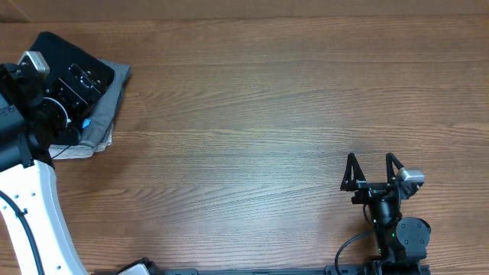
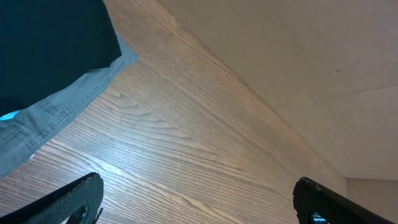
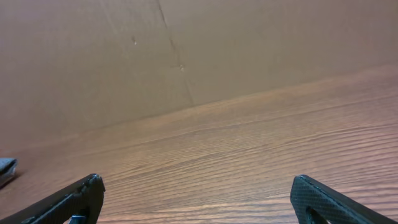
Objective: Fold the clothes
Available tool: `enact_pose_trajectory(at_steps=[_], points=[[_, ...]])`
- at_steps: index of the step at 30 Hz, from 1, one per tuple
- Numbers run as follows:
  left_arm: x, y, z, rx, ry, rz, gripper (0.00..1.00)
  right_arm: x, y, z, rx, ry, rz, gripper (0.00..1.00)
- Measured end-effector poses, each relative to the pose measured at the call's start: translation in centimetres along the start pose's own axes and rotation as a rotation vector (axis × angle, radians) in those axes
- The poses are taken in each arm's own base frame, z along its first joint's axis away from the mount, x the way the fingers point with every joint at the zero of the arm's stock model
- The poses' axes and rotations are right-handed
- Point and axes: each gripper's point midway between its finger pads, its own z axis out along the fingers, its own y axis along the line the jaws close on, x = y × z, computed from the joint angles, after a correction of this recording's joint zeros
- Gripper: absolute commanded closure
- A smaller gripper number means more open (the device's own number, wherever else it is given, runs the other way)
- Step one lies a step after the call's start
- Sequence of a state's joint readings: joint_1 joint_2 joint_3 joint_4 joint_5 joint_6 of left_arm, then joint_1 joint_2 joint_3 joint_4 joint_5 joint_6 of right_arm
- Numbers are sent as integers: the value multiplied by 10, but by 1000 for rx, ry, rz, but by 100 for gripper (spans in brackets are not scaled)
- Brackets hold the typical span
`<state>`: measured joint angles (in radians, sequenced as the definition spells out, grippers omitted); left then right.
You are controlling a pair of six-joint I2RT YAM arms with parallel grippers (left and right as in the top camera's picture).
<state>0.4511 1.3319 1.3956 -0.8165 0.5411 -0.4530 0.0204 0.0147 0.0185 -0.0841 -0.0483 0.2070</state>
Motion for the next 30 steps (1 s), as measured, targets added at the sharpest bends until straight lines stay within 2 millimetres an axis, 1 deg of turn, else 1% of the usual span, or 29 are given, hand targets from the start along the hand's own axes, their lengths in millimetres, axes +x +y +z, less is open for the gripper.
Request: enact_pose_trajectory(at_steps=[2, 7, 11, 30], points=[[0, 0, 0, 0, 0, 0, 0, 0, 1, 0, -7, 0, -21, 0], [0, 0, 0, 0, 0, 0, 0, 2, 12, 0, -73, 9, -136, 0], [0, 0, 0, 0, 0, 0, 0, 3, 15, -1, -90, 11, -180, 0], [0, 0, 0, 0, 0, 0, 0, 3, 18, -1, -104, 11, -209, 0]])
